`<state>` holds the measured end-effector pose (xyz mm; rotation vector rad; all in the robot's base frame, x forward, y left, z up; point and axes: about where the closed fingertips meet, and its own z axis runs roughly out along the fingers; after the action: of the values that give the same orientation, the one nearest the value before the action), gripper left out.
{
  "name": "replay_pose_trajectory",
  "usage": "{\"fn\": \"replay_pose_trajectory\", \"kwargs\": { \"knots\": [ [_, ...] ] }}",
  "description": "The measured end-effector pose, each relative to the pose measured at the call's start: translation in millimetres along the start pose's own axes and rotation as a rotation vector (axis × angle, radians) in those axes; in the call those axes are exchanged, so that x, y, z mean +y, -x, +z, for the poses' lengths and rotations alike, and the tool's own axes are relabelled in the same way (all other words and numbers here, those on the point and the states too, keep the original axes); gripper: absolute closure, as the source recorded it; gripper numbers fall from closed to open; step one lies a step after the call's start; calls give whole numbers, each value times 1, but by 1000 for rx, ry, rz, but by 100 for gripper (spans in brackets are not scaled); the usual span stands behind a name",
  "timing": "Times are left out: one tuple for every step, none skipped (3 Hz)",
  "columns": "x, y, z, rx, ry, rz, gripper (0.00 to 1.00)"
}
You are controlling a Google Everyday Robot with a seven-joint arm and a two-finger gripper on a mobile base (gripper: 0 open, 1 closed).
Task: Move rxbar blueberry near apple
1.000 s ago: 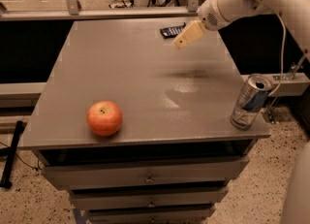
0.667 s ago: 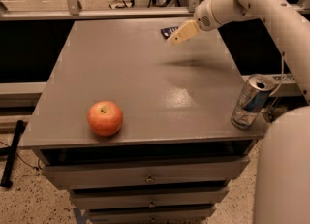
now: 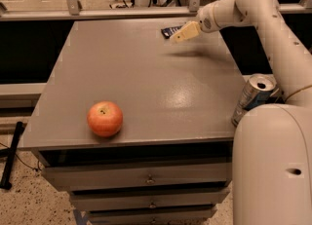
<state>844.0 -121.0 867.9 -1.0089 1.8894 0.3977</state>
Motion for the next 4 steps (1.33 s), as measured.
{"fn": "replay_pose_trajectory", "kwargs": {
  "knots": [
    [-9,-12,-1,-26,6,42,0],
    [-11,-15,5,-60,21,76,0],
    [-19,-15,13,-82,2,97,0],
    [-26,-9,22,-67,-61,74,0]
  ]
}}
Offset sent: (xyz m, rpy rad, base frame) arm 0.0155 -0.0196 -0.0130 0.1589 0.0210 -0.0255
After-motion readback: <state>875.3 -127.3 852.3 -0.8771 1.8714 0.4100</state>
